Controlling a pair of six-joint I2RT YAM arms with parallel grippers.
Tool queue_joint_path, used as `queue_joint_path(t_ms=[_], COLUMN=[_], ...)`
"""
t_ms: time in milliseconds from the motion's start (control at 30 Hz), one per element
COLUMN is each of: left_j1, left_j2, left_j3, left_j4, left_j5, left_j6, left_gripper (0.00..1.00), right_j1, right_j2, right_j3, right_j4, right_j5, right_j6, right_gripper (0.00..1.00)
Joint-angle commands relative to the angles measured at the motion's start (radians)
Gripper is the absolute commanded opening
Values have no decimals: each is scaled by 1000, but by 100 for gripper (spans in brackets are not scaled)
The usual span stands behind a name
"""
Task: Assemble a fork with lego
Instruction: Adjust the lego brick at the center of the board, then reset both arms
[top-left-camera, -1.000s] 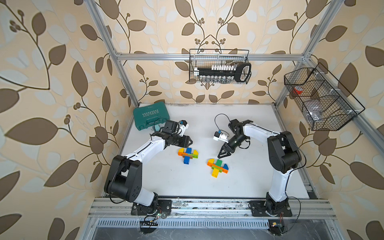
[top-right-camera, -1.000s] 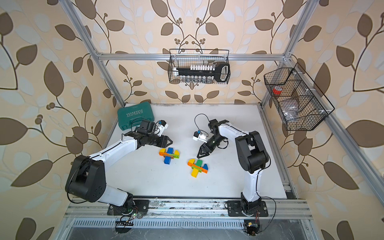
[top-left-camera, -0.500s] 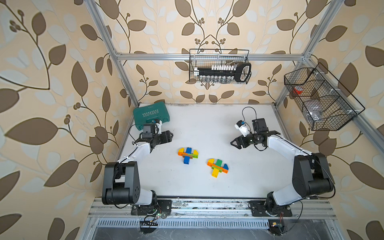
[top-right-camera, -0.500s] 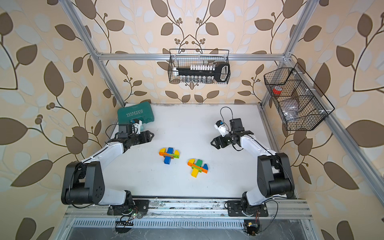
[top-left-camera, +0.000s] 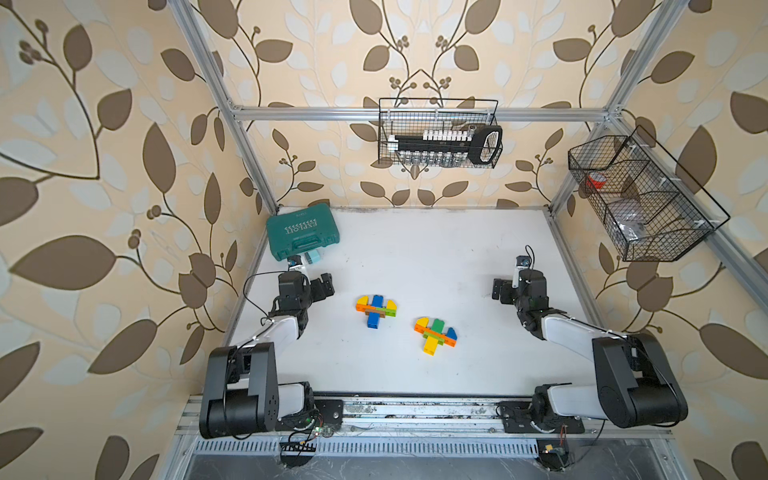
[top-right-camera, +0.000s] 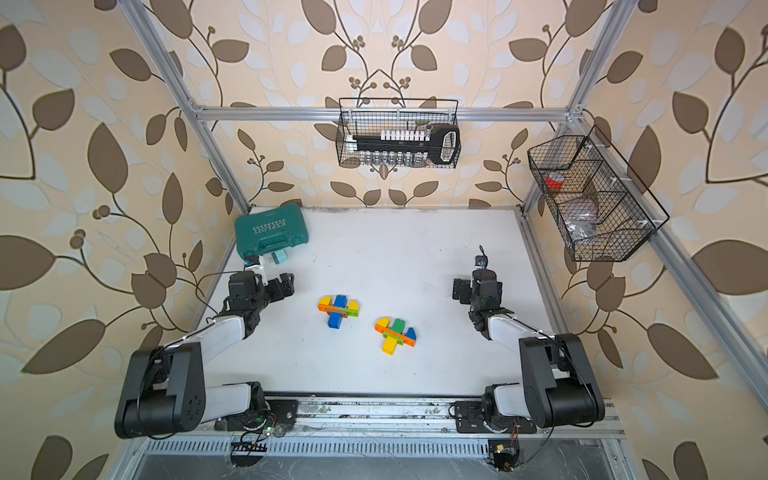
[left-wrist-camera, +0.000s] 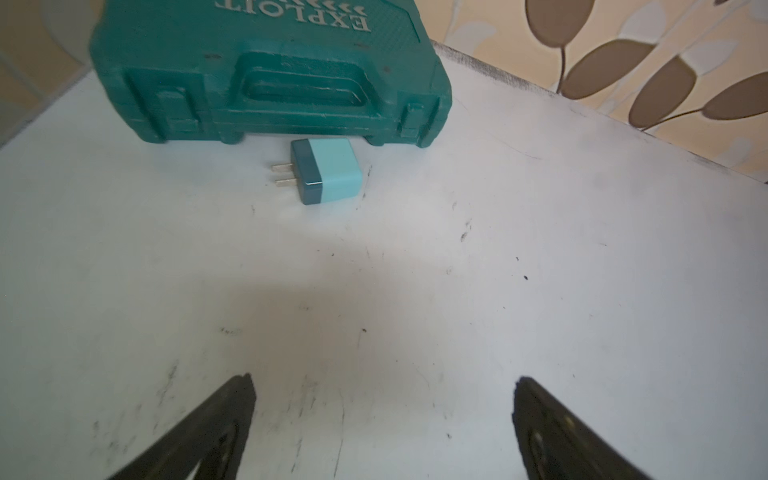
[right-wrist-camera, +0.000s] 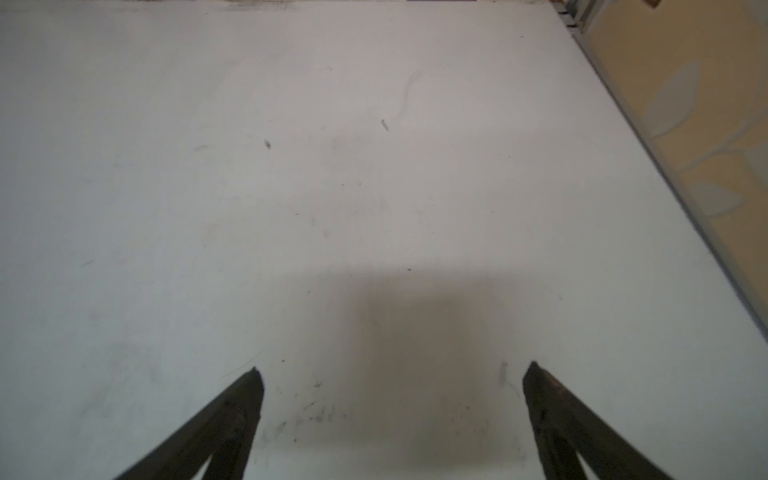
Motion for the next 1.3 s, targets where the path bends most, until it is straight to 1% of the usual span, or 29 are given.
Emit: queue_joint_path(t_ms=[0, 33, 67, 100, 133, 200, 233, 267, 300, 333, 367, 433, 467, 533, 1233, 1267], left_j1=[-12, -12, -28, -79, -118, -119, -120, -119, -119, -120, -119, -119, -119, -119, -120, -120], left_j2=[88, 140, 163, 216, 236, 242, 246, 251, 254, 249, 249, 244, 241, 233, 231, 233], left_j3=[1, 13, 33, 54, 52, 24, 34, 35, 38, 35, 35, 30, 28, 23, 20, 23], left_j4=[185, 226, 216, 201, 218, 275, 259, 260, 257, 259, 259, 263, 264, 269, 273, 268], left_j5=[-60, -18, 29, 5, -21, -45, -48, -48, -48, -50, -50, -49, -50, -49, -50, -49], left_j6=[37, 53, 89, 136, 171, 160, 159, 159, 159, 159, 159, 159, 158, 159, 159, 159], left_gripper=[99, 99, 99, 99, 99, 99, 99, 99, 99, 99, 99, 99, 99, 99, 99, 99], right_j1=[1, 3, 2, -9, -11, -11, -11, -13, -22, -32, -31, -31, -32, -32, -36, -44], right_j2=[-11, -14, -10, 1, 22, 111, 171, 177, 139, 157, 169, 145, 154, 134, 141, 143], right_j3=[-19, -40, -72, -89, -85, -106, -110, -101, -80, -89, -93, -82, -87, -95, -87, -85], right_j4=[161, 222, 304, 344, 353, 466, 555, 526, 413, 480, 505, 440, 467, 453, 449, 447], right_j5=[128, 120, 103, 68, 46, 6, -5, -14, -22, -35, -37, -34, -33, -33, -46, -66], right_j6=[-1, -28, -46, -54, -59, -78, -94, -88, -62, -73, -78, -65, -70, -67, -67, -62], right_gripper=[100, 100, 100, 100, 100, 100, 99, 100, 100, 100, 100, 100, 100, 100, 100, 100])
